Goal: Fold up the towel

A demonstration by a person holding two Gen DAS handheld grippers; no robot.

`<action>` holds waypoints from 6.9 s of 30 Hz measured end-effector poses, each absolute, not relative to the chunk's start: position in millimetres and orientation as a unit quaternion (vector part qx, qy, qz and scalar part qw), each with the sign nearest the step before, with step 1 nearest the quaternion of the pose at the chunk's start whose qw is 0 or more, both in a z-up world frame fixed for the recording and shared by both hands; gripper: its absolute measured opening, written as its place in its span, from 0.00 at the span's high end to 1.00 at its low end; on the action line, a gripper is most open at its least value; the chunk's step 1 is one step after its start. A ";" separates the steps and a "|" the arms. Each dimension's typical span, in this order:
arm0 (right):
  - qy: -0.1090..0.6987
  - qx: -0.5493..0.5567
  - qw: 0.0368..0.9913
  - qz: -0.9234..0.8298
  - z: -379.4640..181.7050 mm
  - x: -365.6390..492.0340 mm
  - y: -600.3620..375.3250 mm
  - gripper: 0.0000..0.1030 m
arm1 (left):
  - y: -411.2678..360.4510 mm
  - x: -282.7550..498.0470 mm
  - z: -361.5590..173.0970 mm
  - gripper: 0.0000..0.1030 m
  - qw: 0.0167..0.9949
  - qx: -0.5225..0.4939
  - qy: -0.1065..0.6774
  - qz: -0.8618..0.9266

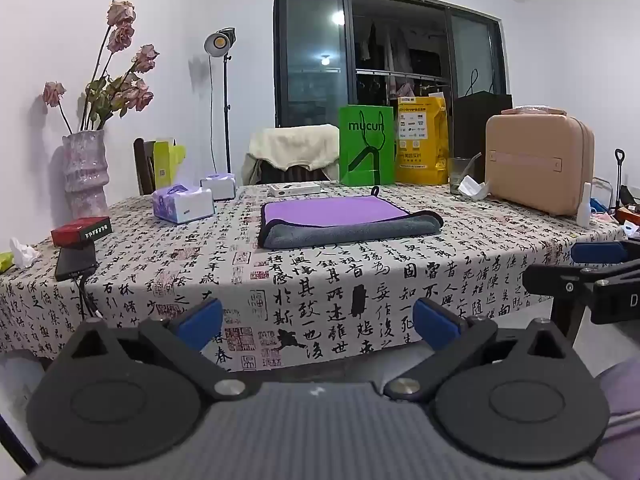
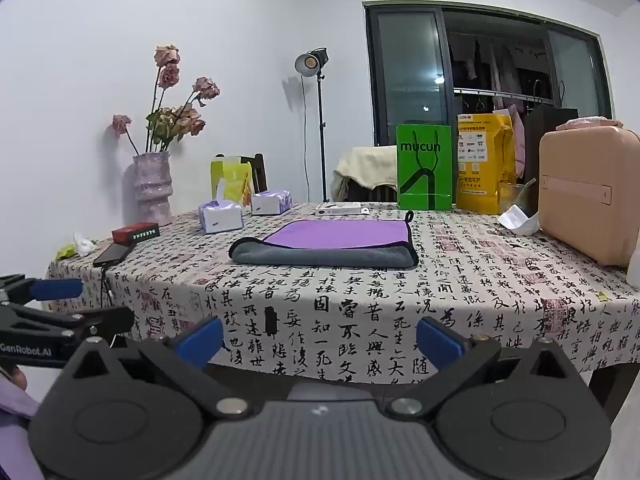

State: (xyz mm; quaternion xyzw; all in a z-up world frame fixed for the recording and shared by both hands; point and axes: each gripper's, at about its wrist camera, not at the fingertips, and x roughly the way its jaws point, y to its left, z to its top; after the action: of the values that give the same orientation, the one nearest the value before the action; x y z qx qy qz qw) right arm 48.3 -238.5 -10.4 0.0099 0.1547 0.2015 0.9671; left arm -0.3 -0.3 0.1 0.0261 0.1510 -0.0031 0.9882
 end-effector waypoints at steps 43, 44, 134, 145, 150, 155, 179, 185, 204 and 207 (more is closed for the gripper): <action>0.166 0.016 0.965 0.203 -12.5 48.1 -238.9 0.00 | -4.8 2.0 -5.2 0.00 0.988 0.024 0.154 -0.004; 0.166 0.016 0.965 0.203 -12.6 48.4 -238.8 0.00 | -4.1 2.1 -4.7 0.00 0.988 0.023 0.155 -0.004; 0.176 0.012 0.967 0.186 -22.5 224.7 -256.8 0.00 | 50.3 172.9 -4.0 0.00 0.972 0.002 0.234 0.028; 0.212 -0.011 0.952 0.220 -27.3 292.1 -247.4 0.05 | 55.8 233.5 -0.3 0.00 0.972 -0.014 0.234 0.010; 0.231 -0.012 0.946 0.226 -26.9 319.1 -244.2 0.14 | 50.5 255.1 -1.8 0.00 0.971 0.013 0.237 -0.026; 0.245 -0.011 0.942 0.228 -28.0 344.2 -242.7 0.25 | 53.2 279.3 -4.9 0.01 0.968 0.010 0.250 -0.016; 0.269 -0.051 0.928 0.252 -25.7 377.2 -233.5 0.95 | 62.3 318.5 -6.2 0.93 0.949 0.009 0.310 -0.054; 0.247 -0.072 0.932 0.255 -10.5 385.8 -229.8 0.96 | 64.1 326.3 7.4 0.94 0.955 0.016 0.291 -0.049; 0.217 -0.109 0.936 0.254 24.7 472.9 -211.2 0.96 | 71.1 410.8 60.4 0.94 0.965 0.037 0.254 -0.051; 0.231 -0.093 0.934 0.256 26.3 493.9 -212.4 0.96 | 78.1 434.9 63.1 0.94 0.962 0.025 0.266 -0.051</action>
State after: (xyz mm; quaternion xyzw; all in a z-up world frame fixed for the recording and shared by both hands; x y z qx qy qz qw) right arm 493.9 -212.4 26.3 -0.0927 0.2308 0.2559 0.9342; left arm 434.9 78.1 63.1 0.0254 0.2662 -0.0507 0.9622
